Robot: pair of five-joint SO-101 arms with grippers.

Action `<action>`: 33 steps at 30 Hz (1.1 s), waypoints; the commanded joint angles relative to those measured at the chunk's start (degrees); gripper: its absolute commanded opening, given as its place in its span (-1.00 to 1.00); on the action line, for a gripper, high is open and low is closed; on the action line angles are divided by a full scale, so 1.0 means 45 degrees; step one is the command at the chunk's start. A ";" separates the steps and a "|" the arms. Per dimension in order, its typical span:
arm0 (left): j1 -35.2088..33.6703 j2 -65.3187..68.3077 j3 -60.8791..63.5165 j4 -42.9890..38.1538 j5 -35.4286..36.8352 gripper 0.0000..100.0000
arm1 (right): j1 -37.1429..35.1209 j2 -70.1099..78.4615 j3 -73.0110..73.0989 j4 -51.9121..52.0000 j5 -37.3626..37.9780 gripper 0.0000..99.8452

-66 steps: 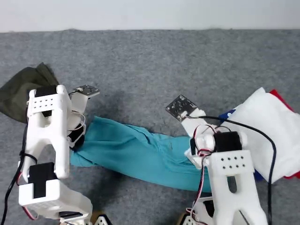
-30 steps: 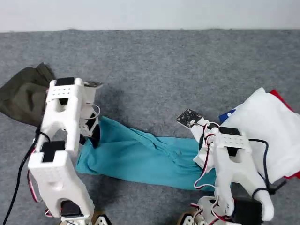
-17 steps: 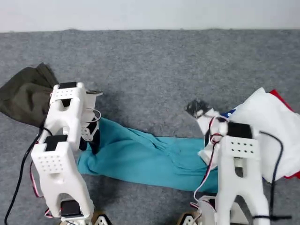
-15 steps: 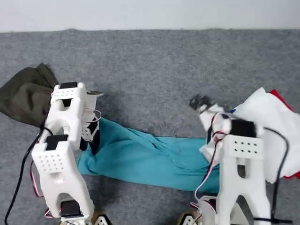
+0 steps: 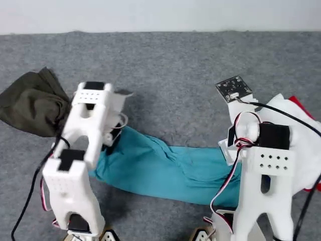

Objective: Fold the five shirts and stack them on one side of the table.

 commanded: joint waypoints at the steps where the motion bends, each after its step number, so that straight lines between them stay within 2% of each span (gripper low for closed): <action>1: 0.1504 -0.2090 0.0205 0.0274 -0.0371 -0.97 | -0.0010 -0.0283 -0.0567 -0.0068 -0.0742 -0.60; 9: 0.5236 -0.3145 0.0459 0.0274 -0.0996 -0.97 | 0.0322 -0.0283 -0.0567 -0.0264 -0.1114 -0.61; 11: 0.6232 -0.3126 0.0459 0.0274 -0.1250 -0.97 | 0.1397 -0.0283 -0.0742 -0.0283 -0.1055 -0.61; 16: 0.8166 -0.3223 0.0381 0.0254 -0.1387 -0.97 | 0.5421 -0.0283 -0.1797 -0.0283 -0.1114 -0.61; 23: 0.9377 -0.2969 -0.2315 0.0234 -0.1407 -0.97 | 0.7492 -0.0303 -0.1954 -0.0264 -0.1094 -0.61; 28: 1.0159 -0.1719 -0.4093 -0.0020 -0.1407 -0.97 | 0.8821 -0.1260 -0.2403 -0.0264 -0.1016 -0.61; 33: 1.1096 0.0254 -0.5714 -0.0410 -0.1348 -0.97 | 0.8996 -0.2354 -0.2481 -0.0205 -0.0977 -0.61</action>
